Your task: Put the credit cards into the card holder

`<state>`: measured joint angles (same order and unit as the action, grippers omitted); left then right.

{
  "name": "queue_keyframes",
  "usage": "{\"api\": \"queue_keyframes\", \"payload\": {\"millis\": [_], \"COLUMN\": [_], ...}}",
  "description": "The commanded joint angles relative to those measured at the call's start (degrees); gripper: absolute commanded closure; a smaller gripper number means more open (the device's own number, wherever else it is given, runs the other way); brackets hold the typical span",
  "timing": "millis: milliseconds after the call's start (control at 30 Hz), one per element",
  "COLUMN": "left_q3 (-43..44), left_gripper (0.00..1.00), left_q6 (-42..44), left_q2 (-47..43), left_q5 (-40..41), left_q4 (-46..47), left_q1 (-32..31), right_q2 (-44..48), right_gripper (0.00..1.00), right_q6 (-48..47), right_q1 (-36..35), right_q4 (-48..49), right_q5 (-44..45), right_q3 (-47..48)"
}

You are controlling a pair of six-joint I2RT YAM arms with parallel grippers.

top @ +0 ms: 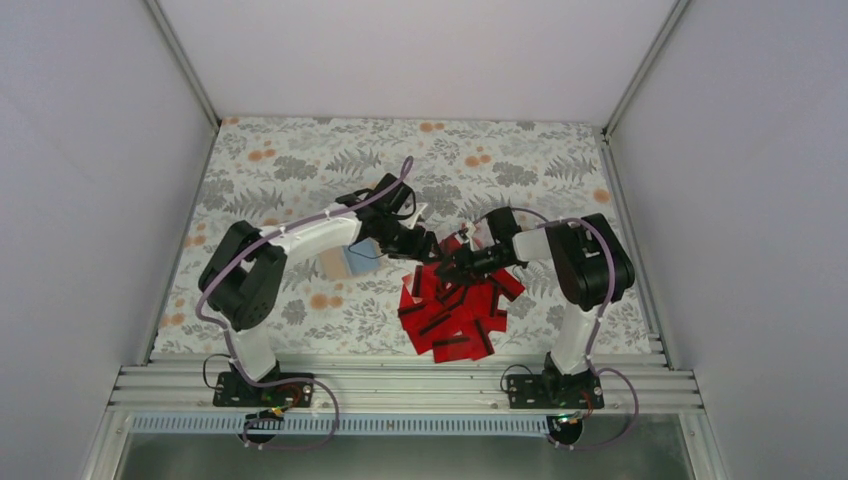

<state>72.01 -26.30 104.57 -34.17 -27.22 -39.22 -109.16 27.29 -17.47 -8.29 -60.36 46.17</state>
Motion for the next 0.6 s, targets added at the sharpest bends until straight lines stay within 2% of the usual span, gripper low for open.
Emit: {"api": "queue_keyframes", "payload": {"millis": [0, 133, 300, 567], "left_q3": [-3.1, -5.2, -2.5, 3.6], "left_gripper": [0.28, 0.29, 0.3, 0.34], "left_q6": [4.0, 3.2, 4.1, 8.0], "left_q2": [-2.8, -3.0, -2.8, 1.2], "left_q5": [8.9, 8.9, 10.9, 10.0], "left_q4": [-9.9, -8.8, -9.7, -8.9], "left_q1": [0.2, 0.0, -1.4, -4.6], "right_q2": [1.2, 4.9, 12.9, 27.6], "right_gripper": [0.67, 0.62, 0.55, 0.52], "right_q6": [-2.6, -3.6, -4.5, -0.8], "right_q1": [0.1, 0.0, 0.1, 1.0], "right_q4": [-6.7, -11.5, -20.3, -35.0], "right_q5": [10.6, 12.7, 19.3, 38.1], "right_q3": [0.5, 1.8, 4.9, 2.3]}}
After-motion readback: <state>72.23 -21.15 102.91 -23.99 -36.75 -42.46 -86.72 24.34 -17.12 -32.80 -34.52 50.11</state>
